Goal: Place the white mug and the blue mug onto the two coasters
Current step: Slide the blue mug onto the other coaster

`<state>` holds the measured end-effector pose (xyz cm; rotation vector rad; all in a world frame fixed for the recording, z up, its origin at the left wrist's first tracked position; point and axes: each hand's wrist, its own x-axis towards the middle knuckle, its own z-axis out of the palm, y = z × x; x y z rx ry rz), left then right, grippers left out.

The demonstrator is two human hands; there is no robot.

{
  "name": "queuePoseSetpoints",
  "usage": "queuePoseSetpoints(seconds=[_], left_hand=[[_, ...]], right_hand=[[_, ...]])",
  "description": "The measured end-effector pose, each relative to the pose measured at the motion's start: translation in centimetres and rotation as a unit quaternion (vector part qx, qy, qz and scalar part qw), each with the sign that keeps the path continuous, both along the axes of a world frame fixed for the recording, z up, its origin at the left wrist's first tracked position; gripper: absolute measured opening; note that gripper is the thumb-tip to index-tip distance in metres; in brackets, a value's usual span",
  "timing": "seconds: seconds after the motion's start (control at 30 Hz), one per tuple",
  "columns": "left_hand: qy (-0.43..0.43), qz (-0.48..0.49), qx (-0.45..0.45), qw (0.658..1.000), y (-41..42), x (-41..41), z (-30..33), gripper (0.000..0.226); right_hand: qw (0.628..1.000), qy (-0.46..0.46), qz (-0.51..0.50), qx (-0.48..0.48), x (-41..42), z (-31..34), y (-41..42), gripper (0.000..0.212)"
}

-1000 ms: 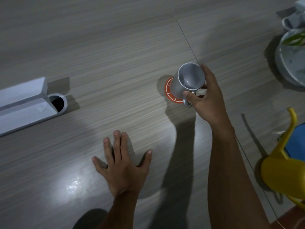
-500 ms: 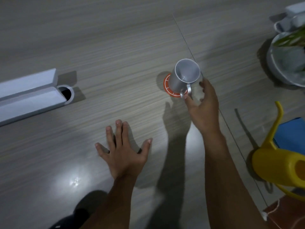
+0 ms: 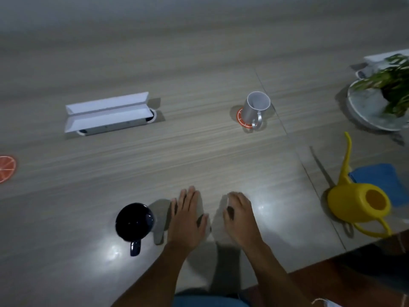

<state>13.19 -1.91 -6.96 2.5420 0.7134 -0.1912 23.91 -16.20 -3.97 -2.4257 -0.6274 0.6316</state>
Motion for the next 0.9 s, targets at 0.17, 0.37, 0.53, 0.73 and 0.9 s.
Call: queuePoseSetpoints(seconds=[0.17, 0.37, 0.53, 0.73, 0.9], left_hand=[[-0.006, -0.042, -0.02, 0.999, -0.5, -6.6, 1.0, 0.069], [-0.031, -0.01, -0.06, 0.998, -0.1, -13.9, 1.1, 0.066], [-0.125, 0.192, -0.173, 0.958, 0.8, -18.2, 2.4, 0.046], [-0.236, 0.382, -0.285, 0.847, 2.4, -17.7, 4.4, 0.046], [-0.246, 0.354, -0.312, 0.846, 2.7, -16.9, 4.9, 0.023]], right_hand=[[0.998, -0.05, 0.027, -0.023, -3.5, -1.1, -0.8, 0.05], [0.978, -0.111, 0.149, -0.09, -7.3, -2.0, 0.1, 0.061], [0.946, -0.111, 0.273, -0.138, -10.5, -1.8, 2.5, 0.074], [0.936, -0.118, 0.277, -0.184, -11.6, -1.4, 3.8, 0.087], [0.934, -0.115, 0.283, -0.186, -11.5, -1.5, 3.8, 0.087]])
